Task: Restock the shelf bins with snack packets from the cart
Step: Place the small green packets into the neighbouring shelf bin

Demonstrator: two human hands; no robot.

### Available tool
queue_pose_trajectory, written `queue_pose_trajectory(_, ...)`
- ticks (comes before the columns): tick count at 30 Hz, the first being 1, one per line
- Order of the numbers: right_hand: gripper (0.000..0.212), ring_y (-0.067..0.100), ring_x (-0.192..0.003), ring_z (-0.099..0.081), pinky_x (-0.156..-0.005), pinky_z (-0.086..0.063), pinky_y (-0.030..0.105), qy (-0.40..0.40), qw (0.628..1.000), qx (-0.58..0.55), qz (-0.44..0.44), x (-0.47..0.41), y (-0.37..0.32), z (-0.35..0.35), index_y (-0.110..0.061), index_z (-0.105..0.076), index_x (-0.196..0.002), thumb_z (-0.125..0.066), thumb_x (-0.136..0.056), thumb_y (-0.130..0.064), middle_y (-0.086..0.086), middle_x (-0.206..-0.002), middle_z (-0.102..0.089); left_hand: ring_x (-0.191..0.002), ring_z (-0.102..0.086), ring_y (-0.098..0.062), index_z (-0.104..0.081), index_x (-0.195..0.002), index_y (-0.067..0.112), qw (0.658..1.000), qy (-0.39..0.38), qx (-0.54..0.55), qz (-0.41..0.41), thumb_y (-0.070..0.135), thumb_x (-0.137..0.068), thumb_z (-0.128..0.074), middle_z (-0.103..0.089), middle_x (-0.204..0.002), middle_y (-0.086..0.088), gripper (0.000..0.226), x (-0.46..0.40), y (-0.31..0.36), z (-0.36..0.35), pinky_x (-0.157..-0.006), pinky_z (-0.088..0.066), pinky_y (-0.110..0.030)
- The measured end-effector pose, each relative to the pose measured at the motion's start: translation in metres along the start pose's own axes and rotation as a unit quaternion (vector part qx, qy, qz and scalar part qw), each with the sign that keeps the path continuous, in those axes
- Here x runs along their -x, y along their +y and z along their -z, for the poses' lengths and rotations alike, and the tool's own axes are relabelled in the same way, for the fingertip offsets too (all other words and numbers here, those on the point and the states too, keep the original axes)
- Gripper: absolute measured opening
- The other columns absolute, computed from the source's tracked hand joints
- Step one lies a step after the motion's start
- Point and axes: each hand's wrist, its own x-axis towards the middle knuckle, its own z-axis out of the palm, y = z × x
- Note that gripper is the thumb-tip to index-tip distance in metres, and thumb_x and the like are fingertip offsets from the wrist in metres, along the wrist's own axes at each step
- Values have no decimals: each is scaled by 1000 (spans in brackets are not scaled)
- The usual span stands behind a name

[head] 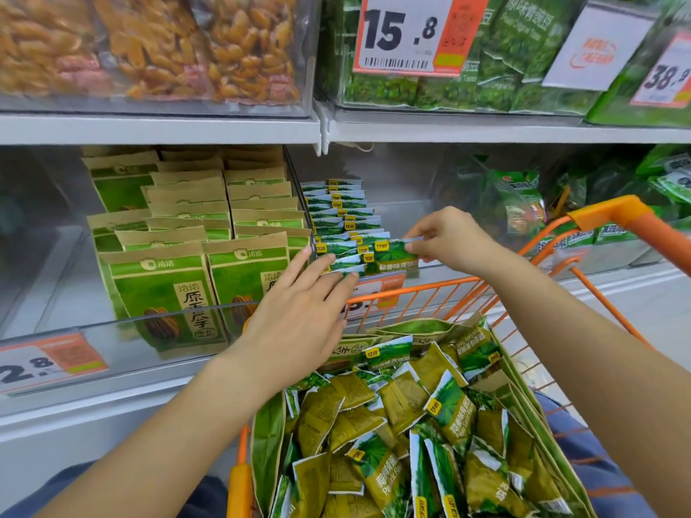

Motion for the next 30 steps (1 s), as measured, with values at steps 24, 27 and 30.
queue_pose_trajectory(24, 28, 8, -70, -61, -65, -45, 27, 133, 990, -25, 33, 60, -10, 2, -21, -66, -74, -58, -90, -42, -9, -71, -66, -123, -55, -29, -58, -131, 8, 1000, -14, 1, -9, 33, -88, -59, -66, -121, -7, 50, -1, -5, 1, -114, -19, -44)
queue_pose_trajectory(27, 29, 19, -75, -64, -65, -48, 29, 21, 986, 166, -7, 84, 2, -7, -22, -64, -73, -58, -89, -47, -3, -76, -69, -128, -50, -29, -57, -131, 10, 1000, -19, 10, -1, 36, -89, -47, -62, -128, -6, 51, 0, -3, 0, -115, -19, -45)
queue_pose_trajectory(30, 21, 24, -100, -62, -78, -49, 32, -92, 936, 336, -53, 89, 23, -21, -24, -65, -105, -58, -91, -37, 1, -105, -68, -128, -50, -28, -57, -132, 12, 999, -26, 19, -2, 37, -89, -42, -61, -128, -5, 52, 2, -1, -1, -116, -18, -45)
